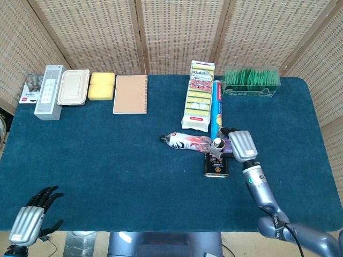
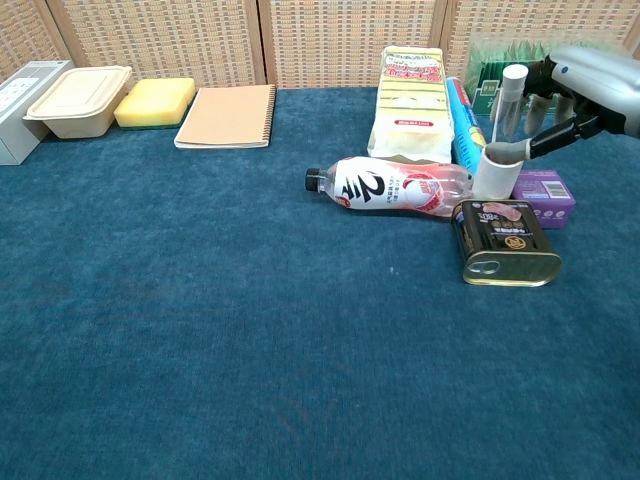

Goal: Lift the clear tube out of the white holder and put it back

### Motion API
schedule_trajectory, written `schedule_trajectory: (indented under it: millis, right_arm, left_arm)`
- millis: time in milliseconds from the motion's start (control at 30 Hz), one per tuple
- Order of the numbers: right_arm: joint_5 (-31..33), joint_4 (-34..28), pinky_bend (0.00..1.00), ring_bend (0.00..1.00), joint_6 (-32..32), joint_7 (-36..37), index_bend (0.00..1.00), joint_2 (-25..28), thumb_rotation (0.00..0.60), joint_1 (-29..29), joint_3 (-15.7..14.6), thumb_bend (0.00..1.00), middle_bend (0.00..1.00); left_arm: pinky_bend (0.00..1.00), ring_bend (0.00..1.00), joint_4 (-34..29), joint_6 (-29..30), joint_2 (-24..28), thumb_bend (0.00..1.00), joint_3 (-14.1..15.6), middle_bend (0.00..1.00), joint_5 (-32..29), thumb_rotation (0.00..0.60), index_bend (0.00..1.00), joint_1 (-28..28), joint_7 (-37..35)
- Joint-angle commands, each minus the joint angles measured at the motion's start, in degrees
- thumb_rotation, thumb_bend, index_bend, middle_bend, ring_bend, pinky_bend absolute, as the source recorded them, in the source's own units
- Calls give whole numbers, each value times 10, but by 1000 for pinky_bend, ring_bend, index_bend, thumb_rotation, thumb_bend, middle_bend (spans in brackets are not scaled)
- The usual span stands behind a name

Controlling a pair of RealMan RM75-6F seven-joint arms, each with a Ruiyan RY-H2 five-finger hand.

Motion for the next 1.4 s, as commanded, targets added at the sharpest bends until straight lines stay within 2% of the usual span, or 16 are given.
schedule_trajectory:
  millis: [33,467,700,800,1167,1400]
  right_arm:
    - [-1,-4,579,500,3,-5,432,1,398,1,-1,300,486]
    - [6,-9,595,549,11,-18,484,-5,425,4,0,301,541]
    - [12,-5,599,561,15,-25,509,-13,516,8,3,302,562]
    - [13,-4,602,569,15,-27,518,-14,536,10,3,304,569]
    - [22,-15,602,576,12,-42,523,-6,544,11,2,311,578]
    - [24,-20,602,590,17,-47,537,-4,600,10,3,326,594]
  left_arm:
    - [217,120,0,0,0,181,1,146,2,600,235,0,-1]
    - [218,120,3,1,1,181,0,146,0,600,235,0,-6]
    - [218,120,4,0,1,181,0,146,-1,600,235,0,-6]
    - [217,120,4,0,1,181,-1,146,-2,600,235,0,-6]
    - [218,120,4,-2,0,180,-1,146,-4,600,235,-1,-9]
    - [217,120,5,-1,0,182,-1,146,-3,600,235,-1,-10]
